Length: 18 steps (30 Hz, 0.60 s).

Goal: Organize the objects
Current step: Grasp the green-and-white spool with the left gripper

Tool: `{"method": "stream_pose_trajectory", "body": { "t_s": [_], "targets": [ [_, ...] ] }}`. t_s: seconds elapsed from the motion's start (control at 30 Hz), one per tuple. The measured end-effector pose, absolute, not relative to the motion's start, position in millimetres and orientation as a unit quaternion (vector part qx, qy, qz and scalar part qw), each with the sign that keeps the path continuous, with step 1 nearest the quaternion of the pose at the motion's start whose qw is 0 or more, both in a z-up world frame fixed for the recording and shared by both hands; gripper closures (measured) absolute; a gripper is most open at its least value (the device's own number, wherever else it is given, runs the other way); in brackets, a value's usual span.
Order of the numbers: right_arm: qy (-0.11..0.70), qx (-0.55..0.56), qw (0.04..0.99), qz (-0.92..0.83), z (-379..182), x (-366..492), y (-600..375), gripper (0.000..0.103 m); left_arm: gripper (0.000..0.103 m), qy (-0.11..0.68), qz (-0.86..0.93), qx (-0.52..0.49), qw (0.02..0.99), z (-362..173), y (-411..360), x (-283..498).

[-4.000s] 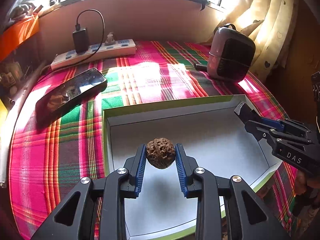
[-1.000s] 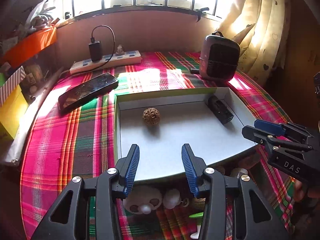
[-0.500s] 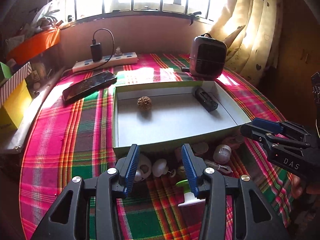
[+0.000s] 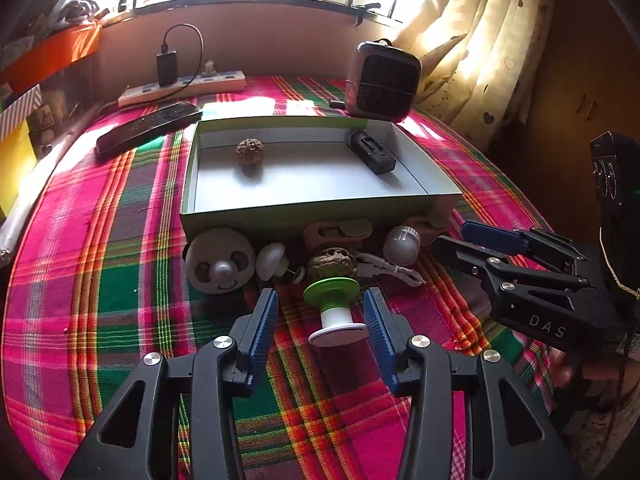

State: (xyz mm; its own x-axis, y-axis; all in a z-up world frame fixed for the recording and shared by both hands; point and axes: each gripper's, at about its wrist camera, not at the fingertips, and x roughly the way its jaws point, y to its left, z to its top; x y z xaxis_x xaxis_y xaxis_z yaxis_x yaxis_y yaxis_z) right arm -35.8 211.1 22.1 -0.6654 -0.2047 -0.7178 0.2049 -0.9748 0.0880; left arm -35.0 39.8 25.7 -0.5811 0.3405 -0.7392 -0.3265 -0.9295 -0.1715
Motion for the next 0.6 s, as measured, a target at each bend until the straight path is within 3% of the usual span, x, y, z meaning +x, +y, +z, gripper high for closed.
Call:
{"method": "stream_pose_trajectory", "body": {
  "t_s": [0.6],
  "targets": [
    [-0.004,0.417,0.131,-0.900,6.8,-32.7,207.5,0.056,0.060,-0.010,0.881,-0.437,0.182,10.5,41.6,-43.9]
  ]
}}
